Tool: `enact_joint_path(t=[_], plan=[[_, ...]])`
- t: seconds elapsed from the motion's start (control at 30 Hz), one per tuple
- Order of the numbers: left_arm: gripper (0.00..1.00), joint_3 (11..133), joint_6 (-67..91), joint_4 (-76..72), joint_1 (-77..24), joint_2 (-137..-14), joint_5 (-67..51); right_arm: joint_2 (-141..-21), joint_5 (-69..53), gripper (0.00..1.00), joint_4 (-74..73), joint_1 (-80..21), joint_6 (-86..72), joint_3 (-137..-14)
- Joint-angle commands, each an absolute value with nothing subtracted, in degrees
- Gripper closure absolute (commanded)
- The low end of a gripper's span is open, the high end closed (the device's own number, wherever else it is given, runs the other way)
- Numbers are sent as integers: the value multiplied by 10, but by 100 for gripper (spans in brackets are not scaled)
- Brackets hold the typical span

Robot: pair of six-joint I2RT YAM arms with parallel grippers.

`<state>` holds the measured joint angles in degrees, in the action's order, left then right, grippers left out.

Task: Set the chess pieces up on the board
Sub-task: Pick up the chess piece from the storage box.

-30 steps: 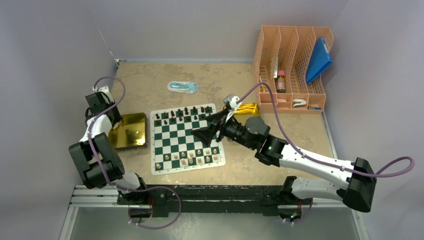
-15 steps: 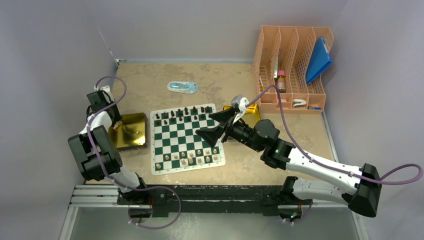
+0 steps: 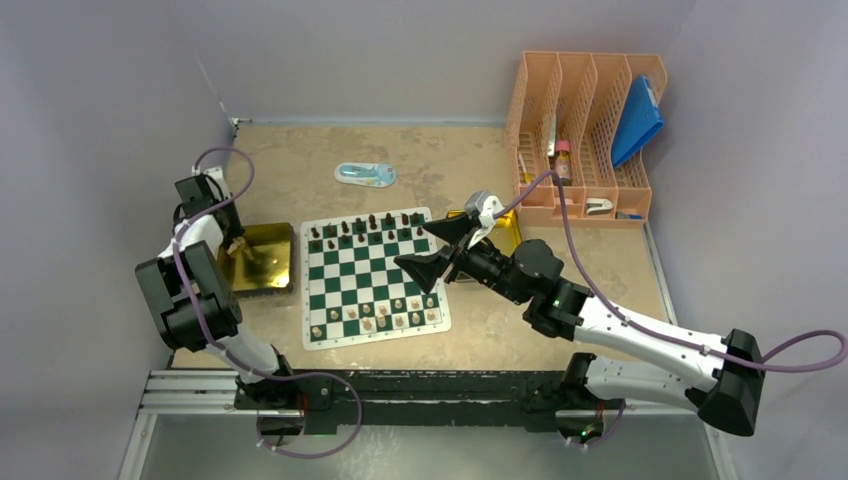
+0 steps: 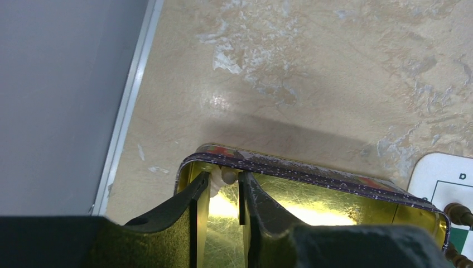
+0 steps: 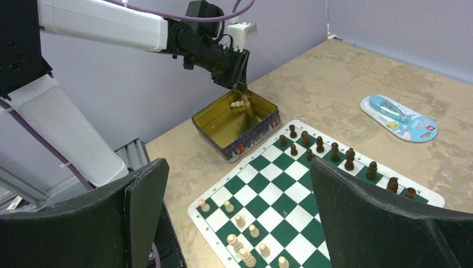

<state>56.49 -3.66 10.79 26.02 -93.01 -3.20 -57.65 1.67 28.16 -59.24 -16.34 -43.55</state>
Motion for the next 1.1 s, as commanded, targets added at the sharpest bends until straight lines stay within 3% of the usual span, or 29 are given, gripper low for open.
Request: enact_joint_path(t=[0.0,0.23,0.47,0.7,1.07], plan=[[77,583,-40,96,250,-943,-42,-560,28,1,312,-594,-147,-436],[78,580,-47,87,250,-949,-39,-544,33,1,310,-594,-149,-431],[100,593,-47,111,248,-950,-36,-538,30,1,316,-594,-159,-425],[100,563,-41,138,244,-895,-66,-537,18,1,315,-594,-182,-419],[100,543,-22,116,244,-900,26,-555,29,1,325,-594,-229,-408]])
